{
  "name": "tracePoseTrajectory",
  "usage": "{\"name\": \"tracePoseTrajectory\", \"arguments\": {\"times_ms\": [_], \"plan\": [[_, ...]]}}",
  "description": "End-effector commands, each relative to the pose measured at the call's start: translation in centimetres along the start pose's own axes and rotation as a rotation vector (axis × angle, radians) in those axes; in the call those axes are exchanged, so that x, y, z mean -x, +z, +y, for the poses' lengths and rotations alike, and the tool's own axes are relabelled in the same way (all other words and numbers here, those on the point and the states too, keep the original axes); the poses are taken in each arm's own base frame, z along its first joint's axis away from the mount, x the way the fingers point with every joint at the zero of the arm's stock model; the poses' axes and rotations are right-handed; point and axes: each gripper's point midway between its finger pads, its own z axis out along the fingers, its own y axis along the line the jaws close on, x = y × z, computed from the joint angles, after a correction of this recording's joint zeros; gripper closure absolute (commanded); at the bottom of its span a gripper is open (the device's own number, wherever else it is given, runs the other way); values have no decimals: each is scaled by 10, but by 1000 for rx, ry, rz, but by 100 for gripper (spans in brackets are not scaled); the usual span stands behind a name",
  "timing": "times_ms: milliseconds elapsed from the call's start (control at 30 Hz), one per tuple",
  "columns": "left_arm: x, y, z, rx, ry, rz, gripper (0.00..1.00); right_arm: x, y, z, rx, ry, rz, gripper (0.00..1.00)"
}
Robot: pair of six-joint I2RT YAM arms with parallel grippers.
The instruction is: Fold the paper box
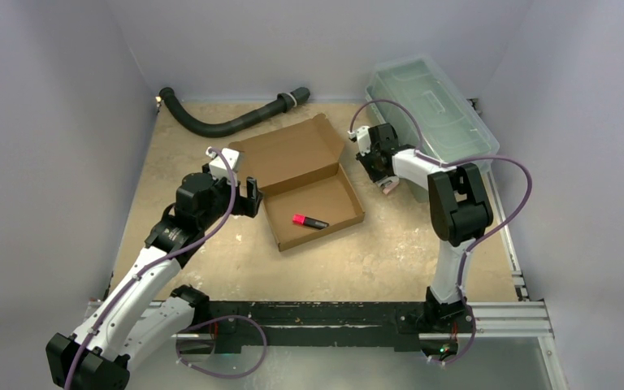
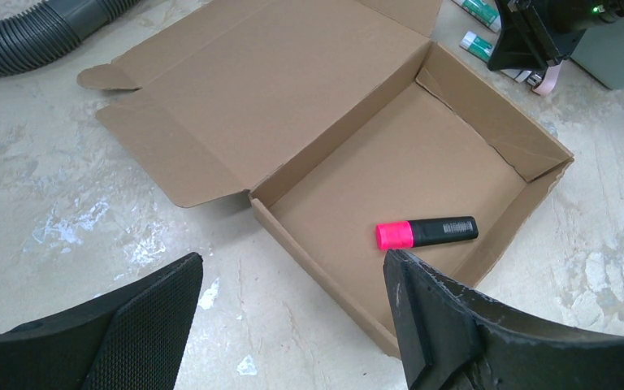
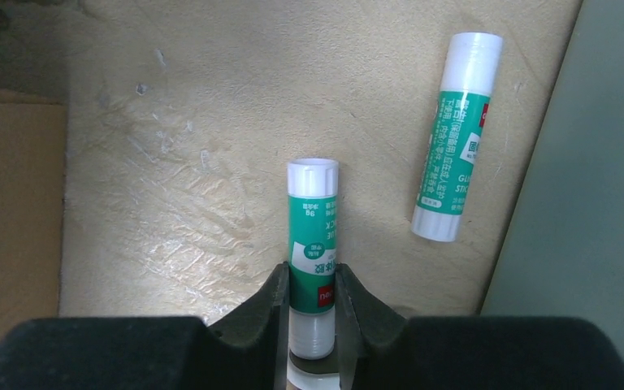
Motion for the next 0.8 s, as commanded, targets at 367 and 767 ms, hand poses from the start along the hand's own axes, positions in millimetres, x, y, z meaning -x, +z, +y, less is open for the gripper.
{"name": "tracePoseTrajectory", "arguments": {"times_ms": [367, 767], "plan": [[6, 0, 1, -5, 17, -23, 19, 61, -87, 14, 147, -58, -283, 100], [4, 2, 2, 3, 18, -16, 19, 53, -120, 97, 626, -207, -344, 100]]}}
